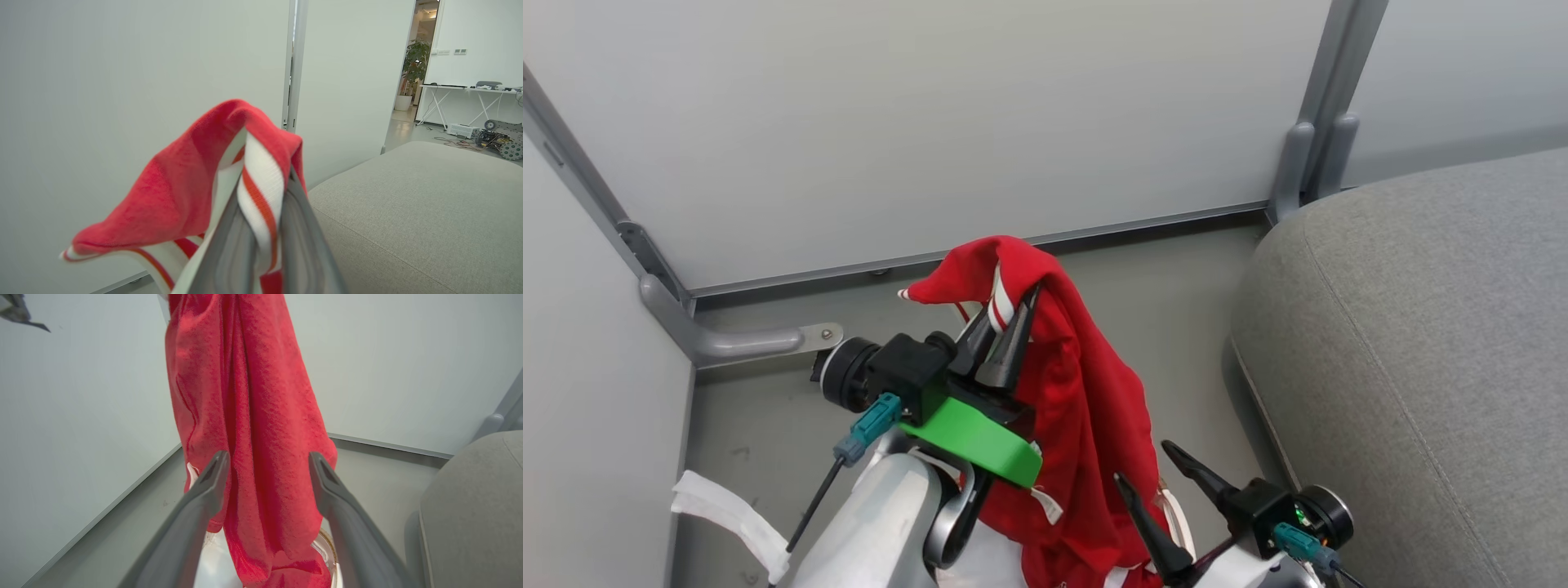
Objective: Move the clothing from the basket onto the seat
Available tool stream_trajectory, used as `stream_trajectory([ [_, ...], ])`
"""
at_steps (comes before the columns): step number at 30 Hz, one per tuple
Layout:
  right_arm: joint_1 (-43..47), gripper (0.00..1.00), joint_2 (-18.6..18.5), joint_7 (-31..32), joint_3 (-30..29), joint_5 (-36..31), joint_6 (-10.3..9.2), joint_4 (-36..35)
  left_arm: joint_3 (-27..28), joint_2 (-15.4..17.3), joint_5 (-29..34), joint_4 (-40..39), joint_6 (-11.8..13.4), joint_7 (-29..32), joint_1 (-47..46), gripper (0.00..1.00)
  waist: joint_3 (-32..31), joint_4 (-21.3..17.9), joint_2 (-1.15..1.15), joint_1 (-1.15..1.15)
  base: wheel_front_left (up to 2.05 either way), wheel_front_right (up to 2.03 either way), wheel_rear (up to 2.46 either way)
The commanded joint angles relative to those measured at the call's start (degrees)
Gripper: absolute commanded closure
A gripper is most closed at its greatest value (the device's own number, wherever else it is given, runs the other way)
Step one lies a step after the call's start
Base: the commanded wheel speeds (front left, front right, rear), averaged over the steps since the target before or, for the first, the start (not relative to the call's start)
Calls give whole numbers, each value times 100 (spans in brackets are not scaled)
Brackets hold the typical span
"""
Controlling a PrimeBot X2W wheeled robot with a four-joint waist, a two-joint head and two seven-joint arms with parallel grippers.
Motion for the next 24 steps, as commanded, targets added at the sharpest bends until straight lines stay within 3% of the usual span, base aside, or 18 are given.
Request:
stream_trajectory([
  [1, -149, 0, -21, -28, 128, 103, -6, 3, -53, -20, -53, -33, -22, -4, -114, 100, 1, 120, 0, 0, 0, 0, 0],
  [6, -564, 0, -26, -28, 511, 202, -6, 85, -319, -36, -99, -51, -22, -5, -234, 100, 21, 325, 0, 0, 0, 0, 0],
  [15, -1086, 0, -24, -28, 471, 210, -6, 527, -864, -68, -234, -62, -22, -5, -390, 100, 74, 803, 0, 0, 0, 0, 0],
  [16, -1111, 40, -24, -28, 458, 240, -6, 573, -923, -69, -248, -58, -21, -4, -405, 100, 77, 853, 0, 0, 0, 0, 0],
  [18, -1158, 100, -23, -28, 455, 300, -6, 655, -1000, -74, -301, -52, -21, -4, -434, 100, 79, 948, 0, 0, 0, 0, 0],
  [24, -1101, 100, -23, -28, 431, 452, -6, 684, -1062, -79, -356, 13, -21, -4, -442, 100, 99, 1101, 0, 0, 0, 0, 0],
])
